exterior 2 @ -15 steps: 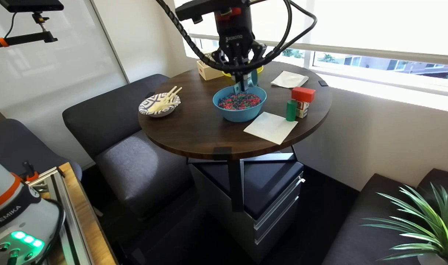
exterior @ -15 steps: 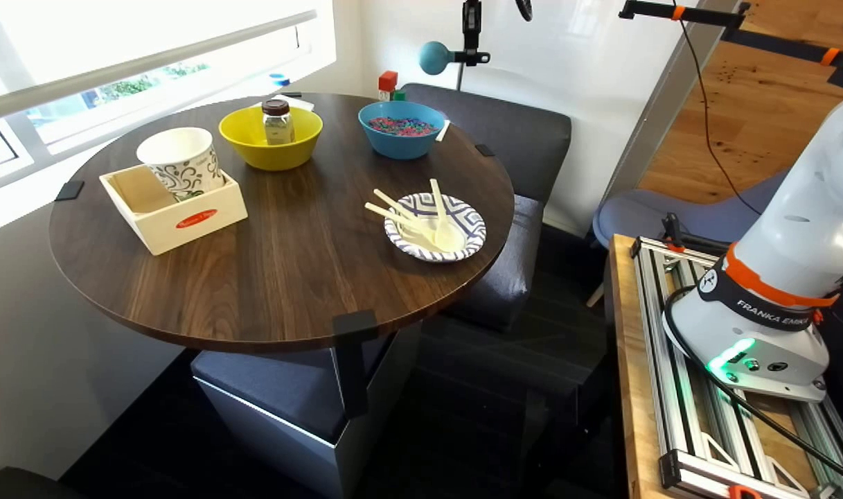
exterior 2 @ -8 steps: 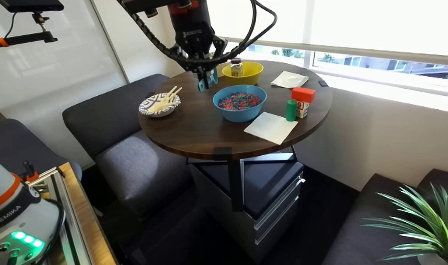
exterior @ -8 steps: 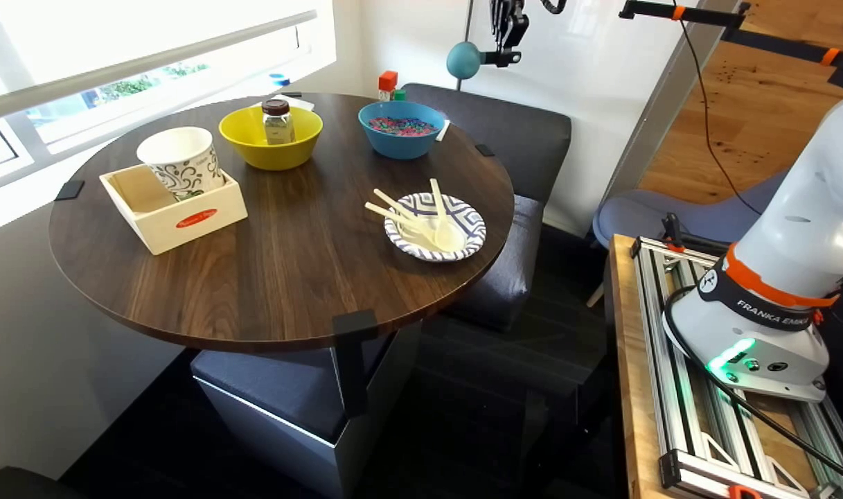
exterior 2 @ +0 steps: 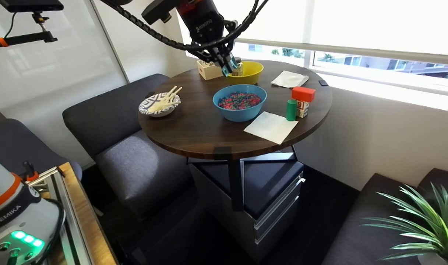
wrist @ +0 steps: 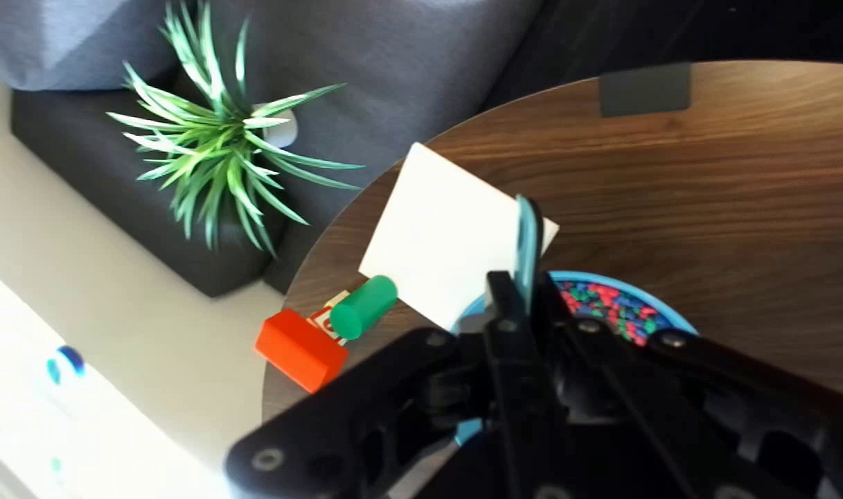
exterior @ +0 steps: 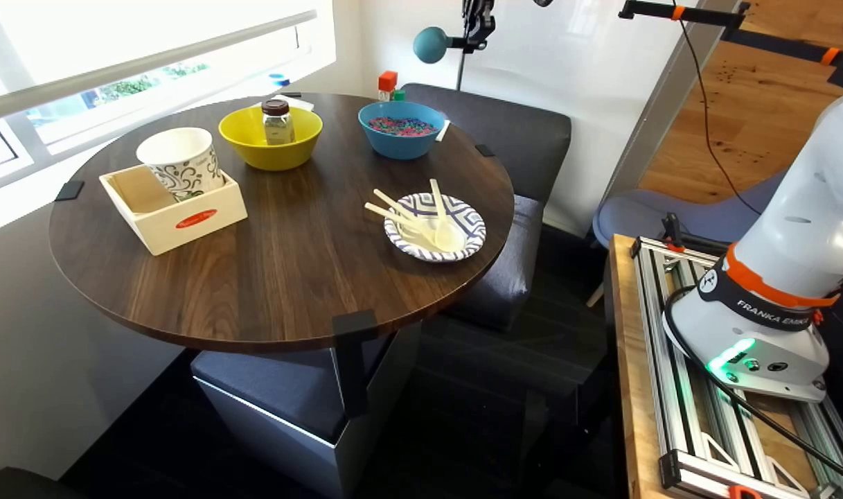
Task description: Put the blue ladle in the blue bowl
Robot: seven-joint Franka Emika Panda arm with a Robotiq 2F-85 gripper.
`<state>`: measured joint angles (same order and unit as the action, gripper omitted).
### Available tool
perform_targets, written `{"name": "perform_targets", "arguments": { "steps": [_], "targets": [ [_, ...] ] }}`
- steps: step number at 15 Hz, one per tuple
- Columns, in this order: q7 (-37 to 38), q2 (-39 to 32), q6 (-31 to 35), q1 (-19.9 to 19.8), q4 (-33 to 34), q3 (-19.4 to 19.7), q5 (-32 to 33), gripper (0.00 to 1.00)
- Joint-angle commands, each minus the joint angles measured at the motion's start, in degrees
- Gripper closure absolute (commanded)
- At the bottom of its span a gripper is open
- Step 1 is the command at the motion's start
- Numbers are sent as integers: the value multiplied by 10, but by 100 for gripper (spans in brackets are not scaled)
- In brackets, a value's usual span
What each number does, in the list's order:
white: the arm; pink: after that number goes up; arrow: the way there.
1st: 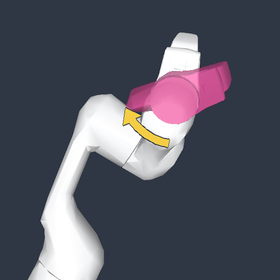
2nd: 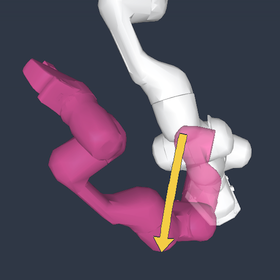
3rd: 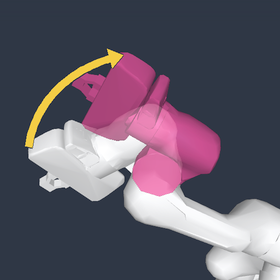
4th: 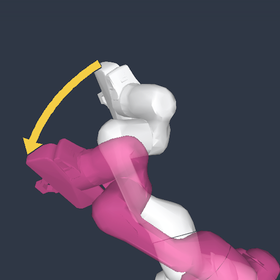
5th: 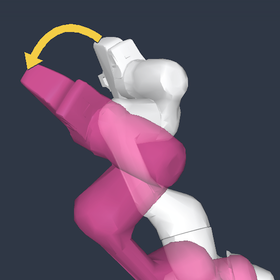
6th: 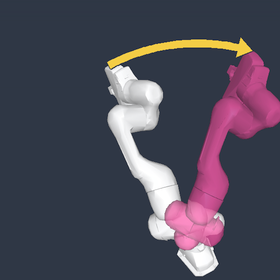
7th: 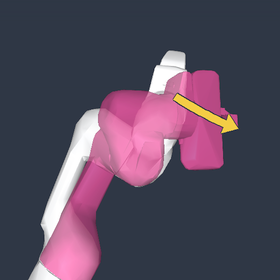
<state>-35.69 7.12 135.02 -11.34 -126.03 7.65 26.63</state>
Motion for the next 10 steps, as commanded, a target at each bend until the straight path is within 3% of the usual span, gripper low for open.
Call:
{"name": "perform_targets", "arguments": {
  "steps": [1,6,10],
  "targets": [
    [103,-31,11,2,3,-10,143,98],
    [178,-82,17,18,10,-10,262,98],
    [202,-105,40,29,6,-8,298,98]
  ]
}}
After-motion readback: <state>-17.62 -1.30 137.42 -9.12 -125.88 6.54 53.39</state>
